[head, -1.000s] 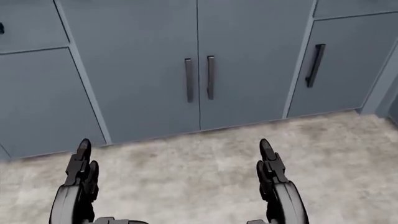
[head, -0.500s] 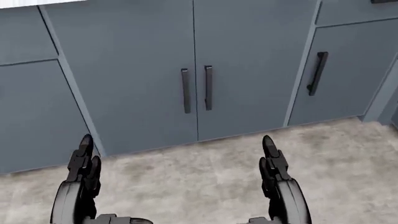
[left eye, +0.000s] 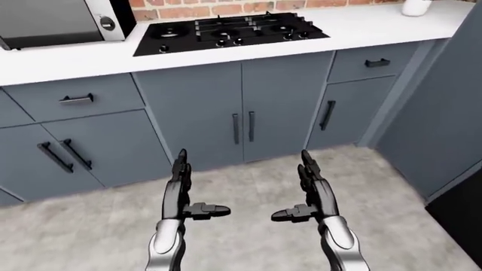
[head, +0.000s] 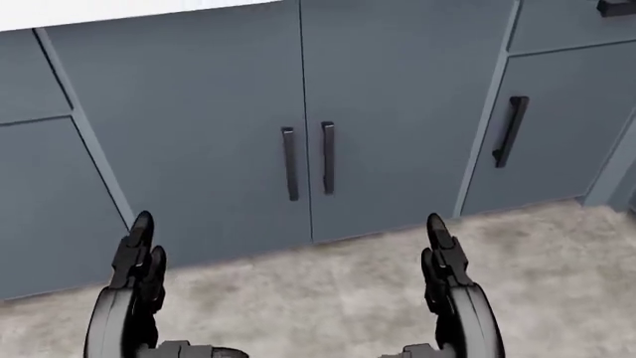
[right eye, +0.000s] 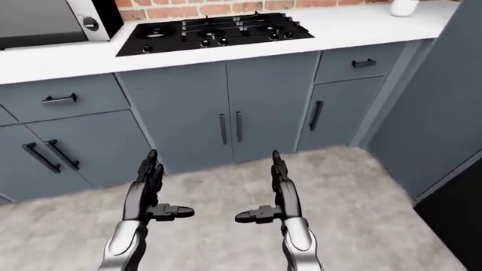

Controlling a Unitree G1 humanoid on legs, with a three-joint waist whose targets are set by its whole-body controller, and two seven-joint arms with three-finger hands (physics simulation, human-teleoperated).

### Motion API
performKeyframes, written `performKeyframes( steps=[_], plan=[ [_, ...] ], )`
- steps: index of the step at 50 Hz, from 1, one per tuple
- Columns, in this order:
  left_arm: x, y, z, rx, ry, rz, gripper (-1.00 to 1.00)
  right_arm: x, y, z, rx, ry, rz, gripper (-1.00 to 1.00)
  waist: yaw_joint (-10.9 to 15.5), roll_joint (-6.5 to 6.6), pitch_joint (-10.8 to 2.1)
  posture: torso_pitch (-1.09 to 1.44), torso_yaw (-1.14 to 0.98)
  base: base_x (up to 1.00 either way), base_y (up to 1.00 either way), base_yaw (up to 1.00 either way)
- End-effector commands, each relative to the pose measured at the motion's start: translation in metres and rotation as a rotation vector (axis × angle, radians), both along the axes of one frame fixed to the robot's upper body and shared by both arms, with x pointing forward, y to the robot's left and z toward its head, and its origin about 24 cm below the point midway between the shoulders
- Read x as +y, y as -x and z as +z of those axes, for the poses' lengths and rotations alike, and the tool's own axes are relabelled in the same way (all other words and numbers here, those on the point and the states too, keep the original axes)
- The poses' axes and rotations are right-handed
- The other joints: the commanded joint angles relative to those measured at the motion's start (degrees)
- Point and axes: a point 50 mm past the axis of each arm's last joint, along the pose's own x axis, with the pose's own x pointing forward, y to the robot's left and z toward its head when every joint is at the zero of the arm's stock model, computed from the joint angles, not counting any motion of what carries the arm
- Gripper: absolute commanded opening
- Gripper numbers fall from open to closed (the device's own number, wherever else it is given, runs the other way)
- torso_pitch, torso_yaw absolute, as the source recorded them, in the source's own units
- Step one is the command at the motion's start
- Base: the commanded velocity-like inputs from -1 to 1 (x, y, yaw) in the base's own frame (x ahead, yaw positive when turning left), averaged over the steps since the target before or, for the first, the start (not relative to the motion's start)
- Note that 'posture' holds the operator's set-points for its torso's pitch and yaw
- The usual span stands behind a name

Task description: Navigate to the hood.

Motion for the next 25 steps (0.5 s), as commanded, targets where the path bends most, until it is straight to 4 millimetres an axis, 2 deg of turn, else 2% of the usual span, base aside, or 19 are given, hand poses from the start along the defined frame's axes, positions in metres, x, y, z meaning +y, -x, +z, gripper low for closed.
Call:
performKeyframes(
  steps=[1,3,6,8,11,12,13,14,15,16,19,23,25],
  plan=[
    [-0.0003,-0.0034,0.013,-0.069,-0.001,0.0,1.0,0.0016,-0.0034,0.0143,-0.075,0.001,0.011,1.0,0.2,-0.31,-1.09,0.0,0.0,0.13,0.0,0.0],
    [-0.0003,-0.0034,0.013,-0.069,-0.001,0.0,1.0,0.0014,-0.0038,0.0136,-0.074,0.001,0.012,1.0,0.5,0.05,-0.55,0.0,0.0,0.14,0.0,0.0],
    [-0.0003,-0.0034,0.013,-0.069,-0.001,0.0,1.0,0.0016,-0.0037,0.0139,-0.075,0.0,0.013,1.0,0.8,-1.12,-0.92,0.0,0.0,0.14,0.0,0.0],
    [-0.0003,-0.0034,0.013,-0.069,-0.001,0.0,1.0,0.0015,-0.0038,0.0136,-0.076,0.001,0.013,1.0,0.9,-2.2,-0.68,0.0,0.0,0.14,0.0,0.0],
    [-0.0003,-0.0034,0.013,-0.069,-0.001,0.0,1.0,0.0016,-0.0041,0.0132,-0.075,0.001,0.014,1.0,1.1,-4.55,-0.62,0.0,0.0,0.15,0.0,0.0],
    [-0.0003,-0.0034,0.013,-0.069,-0.001,0.0,1.0,0.0016,-0.0041,0.0133,-0.075,0.001,0.014,1.0,1.2,-5.78,-0.71,0.0,0.0,0.14,0.0,0.0],
    [-0.0003,-0.0034,0.013,-0.069,-0.001,0.0,1.0,0.0014,-0.0042,0.013,-0.075,0.0,0.013,1.0,1.1,-7.54,-1.26,0.0,0.0,0.14,0.0,0.0],
    [-0.0003,-0.0034,0.013,-0.069,-0.001,0.0,1.0,0.0014,-0.0041,0.0129,-0.075,0.001,0.013,1.0,0.9,-8.58,-1.17,0.0,0.0,0.14,0.0,0.0],
    [-0.0003,-0.0034,0.013,-0.069,-0.001,0.0,1.0,0.0015,-0.0038,0.0135,-0.075,0.0,0.013,1.0,0.3,-5.88,-1.06,0.0,0.0,0.14,0.0,0.0],
    [-0.0003,-0.0034,0.013,-0.069,-0.001,0.0,1.0,0.0016,-0.0038,0.0137,-0.074,0.0,0.012,1.0,0.6,-6.9,-1.0,0.0,0.0,0.14,0.0,0.0],
    [-0.0003,-0.0034,0.013,-0.069,-0.001,0.0,1.0,0.001,-0.0042,0.0132,-0.074,-0.001,0.01,1.0,0.1,-6.24,-1.11,0.0,0.0,0.14,0.0,0.0],
    [-0.0003,-0.0034,0.013,-0.069,-0.001,0.0,1.0,0.0007,-0.0042,0.0134,-0.071,-0.003,0.006,1.0,-0.1,-3.91,-0.37,0.0,0.0,0.13,0.0,0.0],
    [-0.0003,-0.0034,0.013,-0.069,-0.001,0.0,1.0,0.0007,-0.0039,0.0139,-0.071,-0.004,0.005,1.0,-0.2,-2.05,-0.55,0.0,0.0,0.09,0.0,0.0]
  ],
)
